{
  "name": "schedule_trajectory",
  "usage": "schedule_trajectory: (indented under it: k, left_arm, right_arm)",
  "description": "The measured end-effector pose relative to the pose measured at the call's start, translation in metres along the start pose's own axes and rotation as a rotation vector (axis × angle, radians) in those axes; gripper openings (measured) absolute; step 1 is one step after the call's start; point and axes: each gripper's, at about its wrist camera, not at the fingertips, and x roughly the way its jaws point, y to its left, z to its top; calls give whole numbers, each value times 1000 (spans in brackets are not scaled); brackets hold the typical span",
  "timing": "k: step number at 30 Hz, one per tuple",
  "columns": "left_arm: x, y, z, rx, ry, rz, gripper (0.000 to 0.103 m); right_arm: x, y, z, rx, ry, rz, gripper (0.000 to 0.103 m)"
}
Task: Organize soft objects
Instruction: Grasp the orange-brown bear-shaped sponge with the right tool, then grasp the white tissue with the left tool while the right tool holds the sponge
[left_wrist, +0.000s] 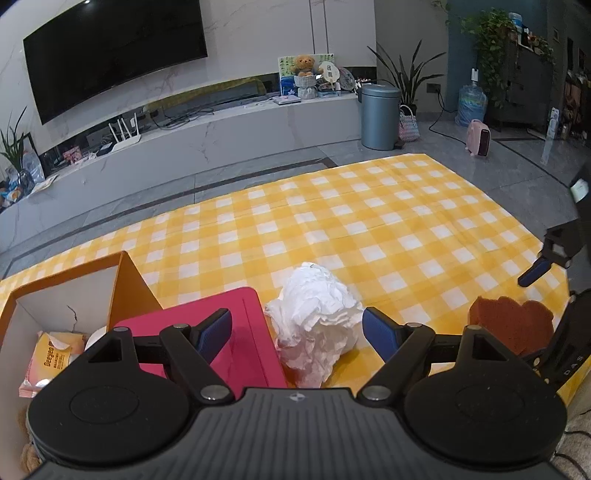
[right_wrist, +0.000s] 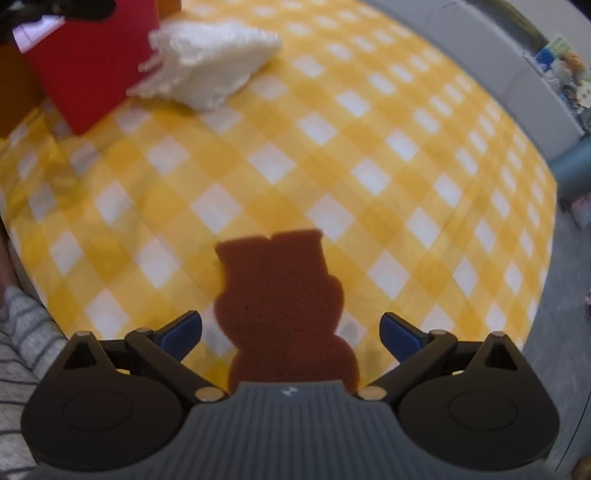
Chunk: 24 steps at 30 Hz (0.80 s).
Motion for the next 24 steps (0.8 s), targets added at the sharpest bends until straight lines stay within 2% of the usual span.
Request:
schedule_trajectory:
  k: [5, 7, 8, 10, 12, 17, 19, 21, 23, 24]
  left_arm:
    - [0, 2, 8, -9, 5, 10, 94]
    - [1, 2, 15, -23, 17, 2, 94]
    - [2, 3, 18, -29, 21, -9, 94]
    - [4, 1, 25, -29, 41, -24, 94]
    - [6, -2, 30, -18, 57, -21, 94]
    - [11, -10, 39, 16, 123, -26, 94]
    - [14, -17, 44, 52, 128, 3, 94]
    - [22, -26, 50, 92, 147, 57, 94]
    - [34, -30, 57, 67, 190, 106, 94]
    - [41, -29, 59, 36, 217, 123, 94]
  right_arm:
    - [13, 2, 0, -13, 13, -10, 99]
    - [13, 2, 1, 20, 0, 11, 89]
    - [14, 4, 1, 34, 0, 22, 88]
    - [15, 11, 2, 24, 8, 14, 79]
    - [9, 16, 2, 28, -30, 3, 73]
    - [-11, 9, -4, 264, -123, 40, 71]
    - [-26, 7, -4, 329, -151, -11, 71]
    - [-48, 0, -4, 462, -211, -68, 71]
    - [-72, -5, -8, 620, -314, -114, 71]
    - [-82, -2, -9, 660, -355, -148, 71]
